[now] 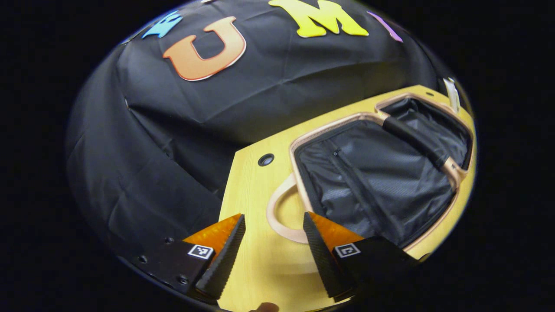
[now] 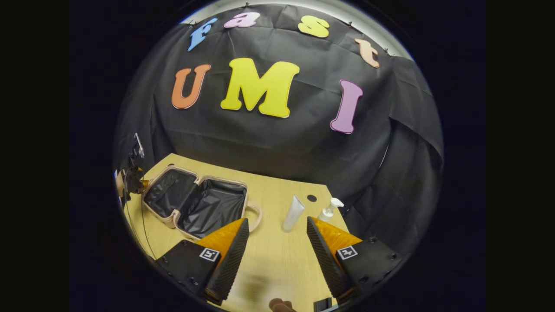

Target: First open the suitcase, pack the skin care products into it, and then close the suitcase.

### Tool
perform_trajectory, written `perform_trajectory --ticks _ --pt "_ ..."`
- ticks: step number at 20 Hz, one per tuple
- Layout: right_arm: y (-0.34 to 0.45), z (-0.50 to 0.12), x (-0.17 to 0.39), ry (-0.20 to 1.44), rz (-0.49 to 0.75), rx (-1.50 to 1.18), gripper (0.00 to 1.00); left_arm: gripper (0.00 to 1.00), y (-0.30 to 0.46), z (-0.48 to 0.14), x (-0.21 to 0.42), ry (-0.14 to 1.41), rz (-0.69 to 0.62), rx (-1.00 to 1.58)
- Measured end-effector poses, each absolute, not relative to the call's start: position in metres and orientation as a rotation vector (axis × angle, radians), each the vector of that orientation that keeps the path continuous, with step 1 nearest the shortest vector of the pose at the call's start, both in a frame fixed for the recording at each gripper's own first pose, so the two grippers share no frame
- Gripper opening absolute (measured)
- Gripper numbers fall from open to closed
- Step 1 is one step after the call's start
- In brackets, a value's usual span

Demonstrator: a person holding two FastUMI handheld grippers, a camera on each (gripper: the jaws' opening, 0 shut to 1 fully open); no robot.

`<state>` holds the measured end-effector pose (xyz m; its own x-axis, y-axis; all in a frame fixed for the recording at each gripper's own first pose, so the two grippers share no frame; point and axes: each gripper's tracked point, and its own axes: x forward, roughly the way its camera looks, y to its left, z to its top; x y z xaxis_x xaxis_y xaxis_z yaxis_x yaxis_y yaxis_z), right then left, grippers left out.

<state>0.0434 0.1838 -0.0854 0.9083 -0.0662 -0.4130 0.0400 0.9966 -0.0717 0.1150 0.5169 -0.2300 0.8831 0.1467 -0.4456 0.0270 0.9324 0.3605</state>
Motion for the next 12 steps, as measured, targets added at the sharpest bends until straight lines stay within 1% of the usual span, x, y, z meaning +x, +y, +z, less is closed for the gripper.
perform_trajectory --ticks 1,2,5,6,12 --pt "0.181 -0.087 0.044 0.428 -0.052 -0.059 0.79 0.97 0.503 -0.223 0.108 0.471 0.06 0.332" --pt "0.177 -0.09 0.043 0.428 -0.051 -0.053 0.79 0.99 0.488 -0.216 0.102 0.457 0.051 0.304" --pt "0.164 -0.096 0.042 0.433 -0.039 -0.029 0.8 0.99 0.437 -0.203 0.088 0.43 0.026 0.253" --pt "0.157 -0.099 0.04 0.434 -0.038 -0.027 0.78 0.99 0.417 -0.2 0.084 0.429 0.012 0.238" --pt "0.104 -0.117 0.038 0.45 -0.04 -0.02 0.8 0.99 0.25 -0.189 0.066 0.398 -0.187 0.176"
